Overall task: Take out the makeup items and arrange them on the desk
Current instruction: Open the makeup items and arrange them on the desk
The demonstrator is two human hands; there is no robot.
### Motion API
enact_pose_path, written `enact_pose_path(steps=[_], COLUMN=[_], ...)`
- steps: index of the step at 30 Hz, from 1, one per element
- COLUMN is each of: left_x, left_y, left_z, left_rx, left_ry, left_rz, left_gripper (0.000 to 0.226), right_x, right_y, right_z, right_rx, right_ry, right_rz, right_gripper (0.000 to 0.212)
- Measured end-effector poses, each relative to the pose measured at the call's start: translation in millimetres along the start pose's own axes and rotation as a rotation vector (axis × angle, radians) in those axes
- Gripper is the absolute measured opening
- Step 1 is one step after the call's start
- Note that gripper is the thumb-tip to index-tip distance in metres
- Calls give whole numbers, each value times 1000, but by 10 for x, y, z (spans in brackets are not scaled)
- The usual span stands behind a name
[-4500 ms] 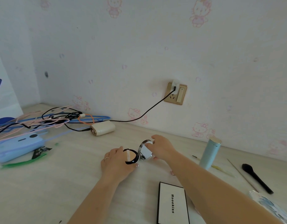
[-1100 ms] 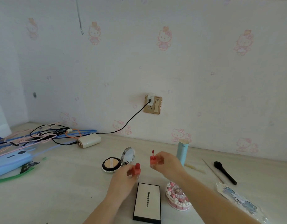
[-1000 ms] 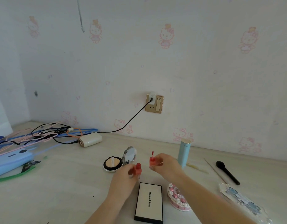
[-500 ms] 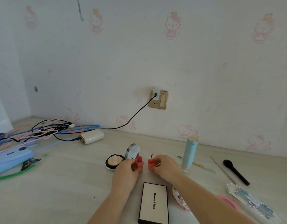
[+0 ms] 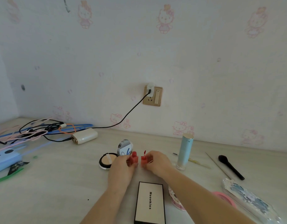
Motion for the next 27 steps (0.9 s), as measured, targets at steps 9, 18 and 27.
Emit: enact_pose_path(steps=[9,18,27], left_x=[78,395,550], left_y=[62,62,1110], left_z=[44,157,35], left_rx=[36,182,202], left_ry=[11,81,71], left_rz=[-48,-18,-363], left_gripper=[16,35,30], right_x=[147,716,1351], right_y=[-7,-100,213], right_z=[71,448,1000], right_rx=[-43,-47,-251], right_ry=[7,103,417], right_rz=[21,193,306], right_gripper=[47,41,32])
Point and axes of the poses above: each hand's wrist, its own x-axis away from the middle knuckle, its own z-axis out of the back of the hand, y = z × x, the point moved 10 cm from there along -x, towards the middle knuckle, and after that the axes turned 15 degrees about -y, right-handed, at the moved point
